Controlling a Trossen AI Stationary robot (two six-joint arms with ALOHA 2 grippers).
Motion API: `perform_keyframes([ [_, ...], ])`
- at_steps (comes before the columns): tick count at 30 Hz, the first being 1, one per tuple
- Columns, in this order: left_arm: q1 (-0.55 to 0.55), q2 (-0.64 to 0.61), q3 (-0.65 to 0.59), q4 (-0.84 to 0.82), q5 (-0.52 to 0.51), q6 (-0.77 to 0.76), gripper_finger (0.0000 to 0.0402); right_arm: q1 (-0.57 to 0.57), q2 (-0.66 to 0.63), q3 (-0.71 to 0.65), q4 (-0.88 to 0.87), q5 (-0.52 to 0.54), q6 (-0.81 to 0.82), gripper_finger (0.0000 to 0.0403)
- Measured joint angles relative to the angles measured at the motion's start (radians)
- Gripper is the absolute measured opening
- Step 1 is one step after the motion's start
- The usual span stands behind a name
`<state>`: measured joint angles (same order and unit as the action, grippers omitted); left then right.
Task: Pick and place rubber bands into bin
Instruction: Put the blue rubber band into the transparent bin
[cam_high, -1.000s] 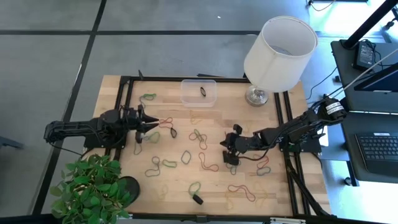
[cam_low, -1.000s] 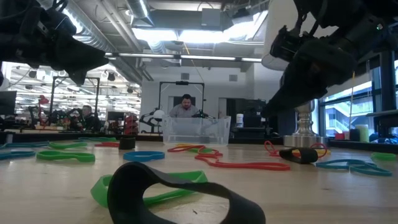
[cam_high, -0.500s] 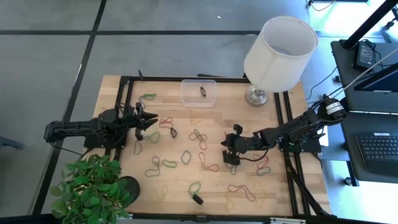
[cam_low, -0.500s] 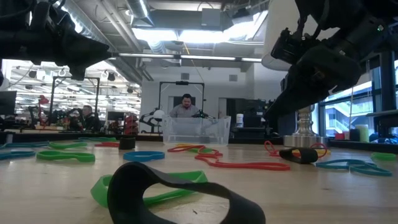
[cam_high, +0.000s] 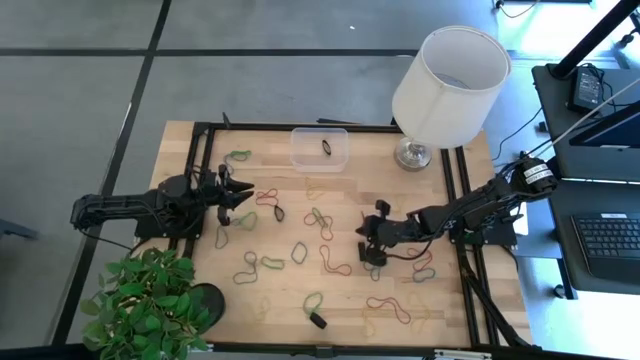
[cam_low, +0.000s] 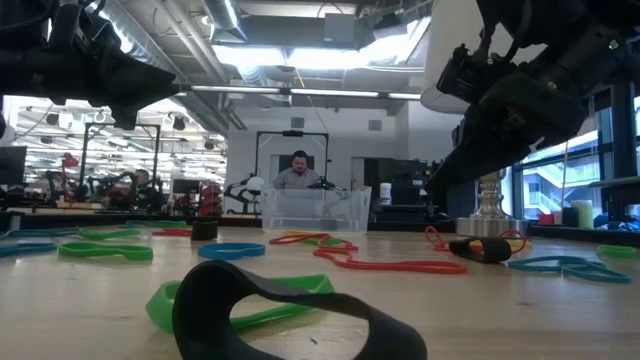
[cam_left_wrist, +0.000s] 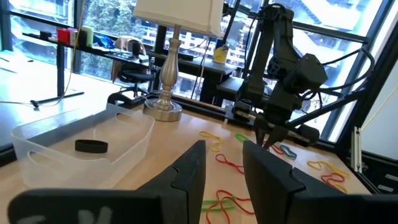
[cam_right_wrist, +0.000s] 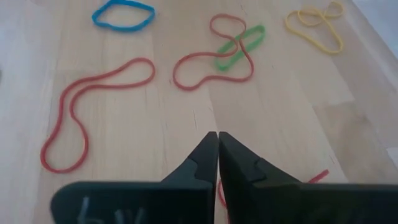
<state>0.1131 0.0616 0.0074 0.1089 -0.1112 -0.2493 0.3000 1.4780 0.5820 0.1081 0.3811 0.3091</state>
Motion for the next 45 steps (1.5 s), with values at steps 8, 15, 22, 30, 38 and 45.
perform_keyframes([
  [8,0.0,0.0,0.0,0.0,0.0,0.0,0.0102,0.0,-0.002,0.0,-0.067,-0.001,0.054,0.0019],
  [15,0.0,0.0,0.0,0.0,0.0,0.0,0.0102,0.006,-0.003,0.0,-0.031,-0.001,0.083,0.0019],
  [22,0.0,0.0,0.0,0.0,0.0,0.0,0.0102,0.014,-0.003,0.0,-0.073,-0.01,0.169,0.0019],
  [30,0.0,0.0,0.0,0.0,0.0,0.0,0.0102,0.038,-0.003,0.0,-0.1,-0.01,0.282,0.0019],
  [38,0.0,0.0,0.0,0.0,-0.028,0.121,0.0102,0.038,-0.003,0.0,-0.099,-0.009,0.292,0.0019],
  [45,0.0,0.0,0.001,0.0,-0.043,0.12,0.0102,0.041,-0.003,0.0,-0.104,-0.009,0.284,0.0019],
])
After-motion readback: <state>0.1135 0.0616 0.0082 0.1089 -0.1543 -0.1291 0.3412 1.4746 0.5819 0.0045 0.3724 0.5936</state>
